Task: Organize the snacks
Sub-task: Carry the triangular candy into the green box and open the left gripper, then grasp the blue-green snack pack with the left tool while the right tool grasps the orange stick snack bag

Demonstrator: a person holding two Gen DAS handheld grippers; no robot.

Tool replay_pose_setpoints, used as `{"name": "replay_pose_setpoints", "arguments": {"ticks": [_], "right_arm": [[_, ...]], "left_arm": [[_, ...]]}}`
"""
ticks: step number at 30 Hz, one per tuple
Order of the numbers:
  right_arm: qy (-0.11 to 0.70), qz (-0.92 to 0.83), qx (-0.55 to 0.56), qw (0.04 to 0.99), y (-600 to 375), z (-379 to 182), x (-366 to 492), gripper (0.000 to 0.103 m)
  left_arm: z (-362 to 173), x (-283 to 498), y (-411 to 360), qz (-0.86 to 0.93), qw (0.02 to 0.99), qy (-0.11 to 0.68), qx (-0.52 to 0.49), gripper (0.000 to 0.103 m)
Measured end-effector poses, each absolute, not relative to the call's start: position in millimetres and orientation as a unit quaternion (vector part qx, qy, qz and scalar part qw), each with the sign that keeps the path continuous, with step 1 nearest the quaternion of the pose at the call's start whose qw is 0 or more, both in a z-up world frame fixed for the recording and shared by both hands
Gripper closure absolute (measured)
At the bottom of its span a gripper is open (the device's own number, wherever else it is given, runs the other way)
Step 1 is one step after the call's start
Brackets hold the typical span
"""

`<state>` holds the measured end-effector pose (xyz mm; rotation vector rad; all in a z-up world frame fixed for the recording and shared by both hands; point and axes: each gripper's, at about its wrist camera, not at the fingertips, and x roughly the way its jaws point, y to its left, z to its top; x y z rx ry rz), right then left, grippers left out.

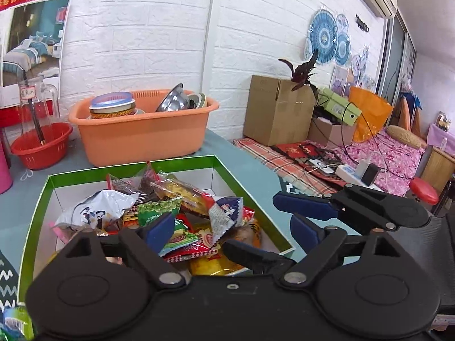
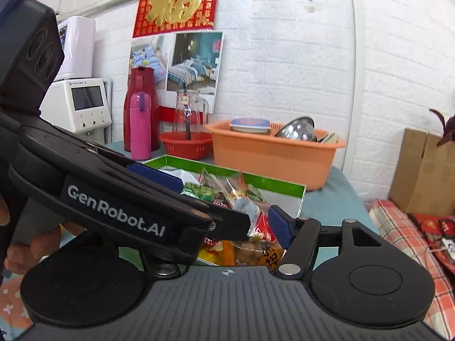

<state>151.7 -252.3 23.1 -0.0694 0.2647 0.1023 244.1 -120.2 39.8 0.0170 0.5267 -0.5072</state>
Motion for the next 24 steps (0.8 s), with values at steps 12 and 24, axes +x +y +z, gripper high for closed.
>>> {"name": "replay_pose_setpoints", "arguments": {"ticks": [12,24], "right_arm": [[0.123,0.064,-0.049,0.989,-239.3,32.0,107.0,0.000],[0.238,0.085,-0.133,0.958,-228.2,-21.7,112.8,0.009]], "left_arm": [[52.9,180.5,-103.4,-0.252,0.930,0.268,-0.015,0.000],[19.3,120.0,-37.1,-0.240,0.917,0.308,-0.077,0.000]]}}
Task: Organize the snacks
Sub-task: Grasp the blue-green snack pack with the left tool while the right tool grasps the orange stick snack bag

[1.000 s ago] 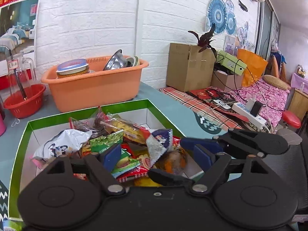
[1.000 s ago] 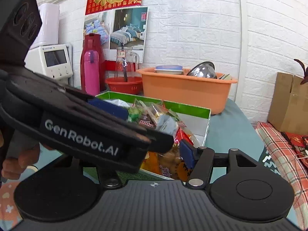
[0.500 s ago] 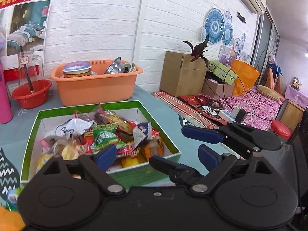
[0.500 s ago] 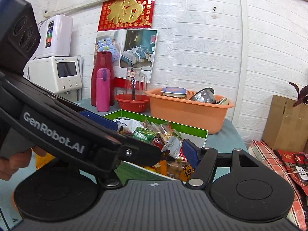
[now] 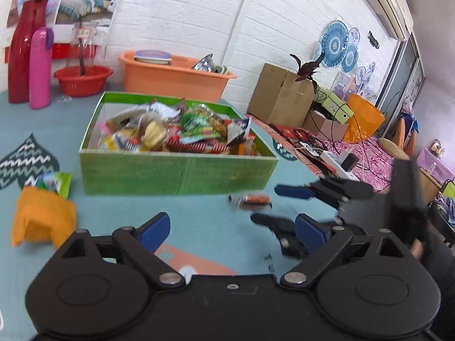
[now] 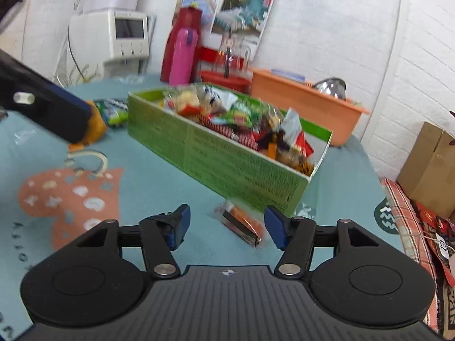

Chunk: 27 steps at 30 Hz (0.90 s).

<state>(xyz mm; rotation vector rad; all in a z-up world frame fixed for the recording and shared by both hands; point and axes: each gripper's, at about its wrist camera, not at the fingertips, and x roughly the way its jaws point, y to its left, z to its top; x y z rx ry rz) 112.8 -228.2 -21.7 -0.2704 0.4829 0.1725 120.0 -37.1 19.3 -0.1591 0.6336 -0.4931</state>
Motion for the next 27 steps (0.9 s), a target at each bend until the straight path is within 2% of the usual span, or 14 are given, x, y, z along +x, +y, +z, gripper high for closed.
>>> {"name": "replay_pose_setpoints", "arguments": {"ticks": [5,6,7,8,10,15,20,27], "right_arm": [[0.264,0.061,-0.118,0.955,-237.0,-34.2,142.2,0.014],[0.273,0.058,-0.110,0.954,-238.4,-35.7,145.1,0.021],[0.278,0.055,-0.094,0.955,-239.5,-35.2,145.0,0.033],[0.290,0.054,-0.076,0.952,-239.2,-33.5,144.0,0.037],[0.312,0.071,-0.057,0.946,-231.9,-29.1,138.2,0.053],[0.321,0.132,-0.066,0.936,-194.7,-28.8,117.1,0.053],[0.322,0.160,-0.061,0.931,-171.3,-27.8,120.3,0.053],[0.326,0.161,-0.059,0.930,-165.2,-25.7,125.0,0.053]], "left_arm": [[13.3,101.1,-8.6,-0.226,0.921,0.305,-0.086,0.000],[12.8,99.5,-0.5,-0.218,0.923,0.303,-0.088,0.000],[12.8,99.0,7.3,-0.208,0.926,0.302,-0.091,0.000],[12.8,99.0,16.0,-0.196,0.928,0.301,-0.094,0.000],[12.0,101.9,35.4,-0.166,0.933,0.301,-0.105,0.000],[17.0,120.6,73.8,-0.107,0.940,0.293,-0.140,0.000],[24.3,164.6,89.2,-0.073,0.948,0.287,-0.119,0.000],[-3.2,229.4,91.7,-0.069,0.927,0.360,-0.084,0.000]]}}
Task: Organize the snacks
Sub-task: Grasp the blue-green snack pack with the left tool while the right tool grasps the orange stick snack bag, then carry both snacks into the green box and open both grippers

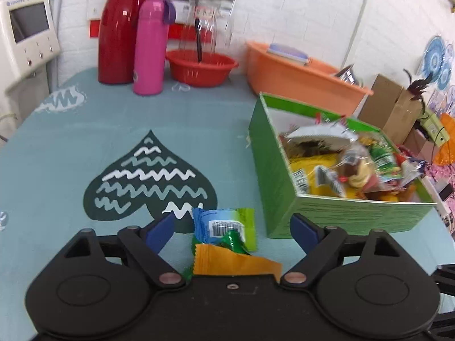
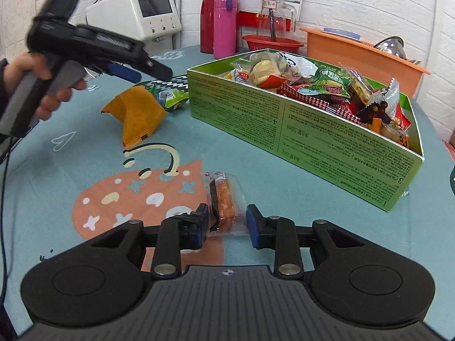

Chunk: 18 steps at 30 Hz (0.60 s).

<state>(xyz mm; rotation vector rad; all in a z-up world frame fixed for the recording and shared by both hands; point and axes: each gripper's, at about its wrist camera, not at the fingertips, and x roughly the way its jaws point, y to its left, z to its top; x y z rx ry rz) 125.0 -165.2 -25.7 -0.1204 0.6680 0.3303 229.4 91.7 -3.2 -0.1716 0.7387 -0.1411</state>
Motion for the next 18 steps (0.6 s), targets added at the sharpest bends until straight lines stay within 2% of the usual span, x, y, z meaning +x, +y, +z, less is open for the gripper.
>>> {"name": "replay_pose_setpoints", "arguments": {"ticks": [4,8,9,10,16,18], "right_arm": [[0.327,0.159,-0.057,0.930,-166.6,-25.7,127.8,0.052],[0.326,0.159,-0.056,0.930,-166.0,-25.9,131.3,0.052],[0.325,0.159,-0.056,0.930,-164.5,-26.0,132.2,0.052],[0.324,0.160,-0.057,0.931,-163.4,-26.3,132.1,0.052],[0.319,0.163,-0.058,0.932,-159.0,-27.5,132.5,0.049],[0.317,0.164,-0.059,0.932,-159.2,-27.8,132.0,0.049]], "left_arm": [[-20.1,247.5,94.2,-0.080,0.911,0.392,-0.104,0.000],[-23.0,247.8,90.7,-0.083,0.916,0.385,-0.078,0.002],[-22.0,247.2,89.5,-0.086,0.917,0.384,-0.070,0.033],[-21.7,245.4,89.6,-0.087,0.917,0.384,-0.063,0.044],[-21.0,233.5,100.0,-0.127,0.903,0.399,-0.095,0.044],[-20.2,229.4,99.0,-0.127,0.906,0.396,-0.086,0.031]]}}
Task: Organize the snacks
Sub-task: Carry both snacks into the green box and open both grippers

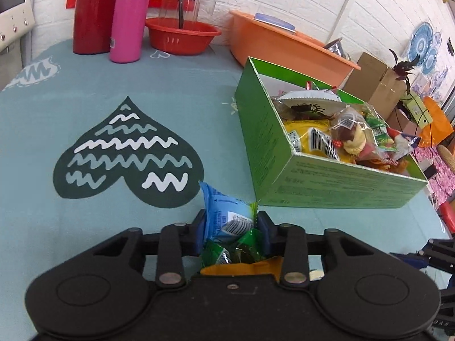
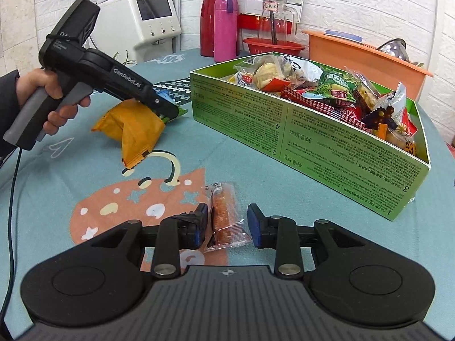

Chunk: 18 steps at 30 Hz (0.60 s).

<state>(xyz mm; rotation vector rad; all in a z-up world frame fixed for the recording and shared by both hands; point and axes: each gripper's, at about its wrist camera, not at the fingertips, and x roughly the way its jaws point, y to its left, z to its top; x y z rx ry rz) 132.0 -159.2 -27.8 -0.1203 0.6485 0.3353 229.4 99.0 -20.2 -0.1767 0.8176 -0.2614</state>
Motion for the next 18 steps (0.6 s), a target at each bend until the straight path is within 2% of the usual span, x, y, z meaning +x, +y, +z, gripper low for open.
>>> {"name": "replay_pose_setpoints", "arguments": {"ticks": [1,2,4,5,6,8,18], "right_arm": [[0.316,0.164,-0.058,0.932,-159.1,-27.8,132.2,0.049],[0.317,0.163,-0.057,0.933,-159.1,-27.7,132.8,0.050],[0.316,0.162,-0.058,0.933,-158.5,-27.5,132.7,0.054],[0.314,0.162,-0.061,0.934,-158.0,-27.9,131.1,0.060],[0.311,0.163,-0.063,0.934,-156.8,-28.2,129.8,0.067],[0.308,0.160,-0.068,0.935,-155.8,-28.6,127.0,0.068],[0.267,0.162,-0.043,0.949,-167.5,0.0,113.1,0.068]], "left_arm": [[-20.2,228.5,97.8,-0.123,0.907,0.394,-0.084,0.026],[-20.4,228.1,97.0,-0.121,0.908,0.393,-0.085,0.016],[-20.5,229.0,92.7,-0.115,0.911,0.389,-0.079,0.022],[-20.0,229.5,91.4,-0.110,0.911,0.391,-0.072,0.031],[-19.4,229.9,92.5,-0.109,0.909,0.394,-0.079,0.033],[-17.3,227.8,96.4,-0.113,0.904,0.401,-0.099,0.037],[23.5,192.8,100.7,-0.142,0.916,0.361,-0.106,0.037]]}}
